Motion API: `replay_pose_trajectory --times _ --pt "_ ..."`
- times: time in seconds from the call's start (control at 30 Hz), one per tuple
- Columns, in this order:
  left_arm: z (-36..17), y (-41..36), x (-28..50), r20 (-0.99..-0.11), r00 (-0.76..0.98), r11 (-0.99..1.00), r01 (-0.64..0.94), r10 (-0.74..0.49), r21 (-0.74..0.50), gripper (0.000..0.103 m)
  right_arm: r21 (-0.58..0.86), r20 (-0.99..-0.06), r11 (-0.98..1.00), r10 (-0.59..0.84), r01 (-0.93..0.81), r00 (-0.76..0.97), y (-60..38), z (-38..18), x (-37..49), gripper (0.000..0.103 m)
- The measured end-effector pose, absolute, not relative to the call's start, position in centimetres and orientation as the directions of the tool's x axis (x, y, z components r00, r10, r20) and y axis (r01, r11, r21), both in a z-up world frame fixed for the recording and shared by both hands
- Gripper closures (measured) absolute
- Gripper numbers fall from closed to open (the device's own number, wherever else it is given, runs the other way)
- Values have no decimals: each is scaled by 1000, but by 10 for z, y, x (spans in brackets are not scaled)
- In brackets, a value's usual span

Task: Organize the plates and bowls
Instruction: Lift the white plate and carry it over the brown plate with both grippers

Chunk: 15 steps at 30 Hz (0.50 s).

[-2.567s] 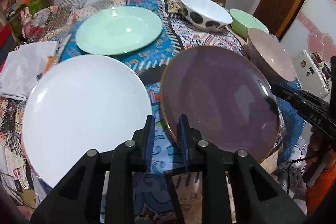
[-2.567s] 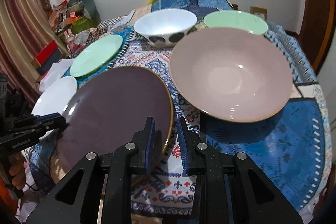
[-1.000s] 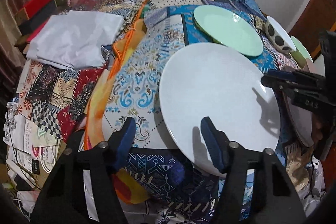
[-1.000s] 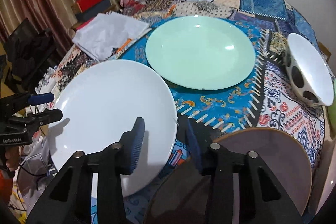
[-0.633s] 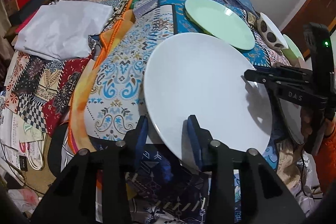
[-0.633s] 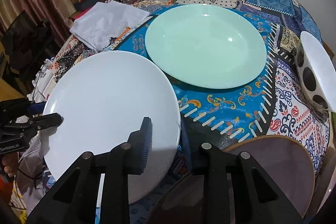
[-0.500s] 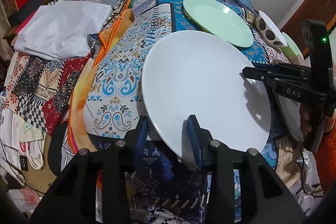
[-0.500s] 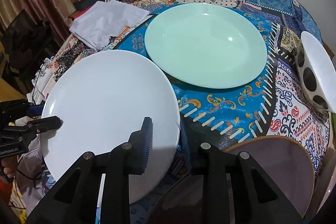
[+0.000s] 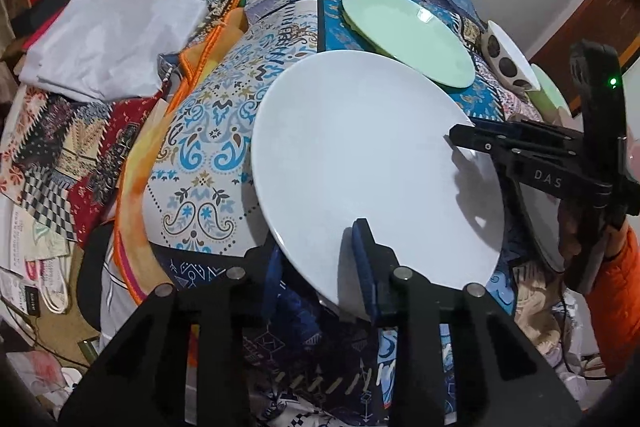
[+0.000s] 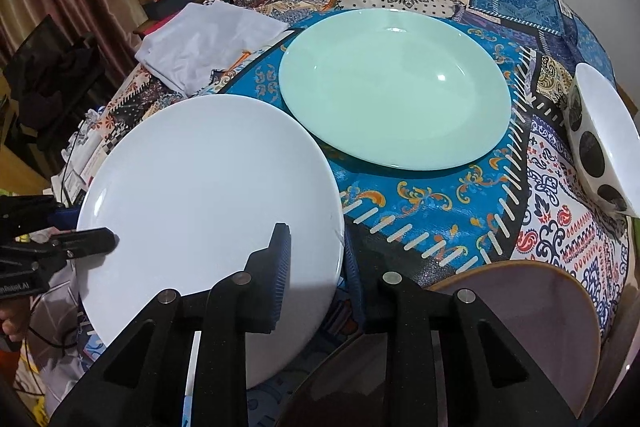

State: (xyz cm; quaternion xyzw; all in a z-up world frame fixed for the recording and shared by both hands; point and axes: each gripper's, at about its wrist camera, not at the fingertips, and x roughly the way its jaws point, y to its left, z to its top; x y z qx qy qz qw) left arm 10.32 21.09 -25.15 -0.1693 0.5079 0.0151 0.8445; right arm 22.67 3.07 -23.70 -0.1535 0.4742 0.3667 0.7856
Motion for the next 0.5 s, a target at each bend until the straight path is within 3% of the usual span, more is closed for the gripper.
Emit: replay_pose_trajectory --times 0.5 --pt "-237 206 99 -835 544 948 -218 -78 -230 69 163 -841 716 461 -678 284 19 -231 222 80"
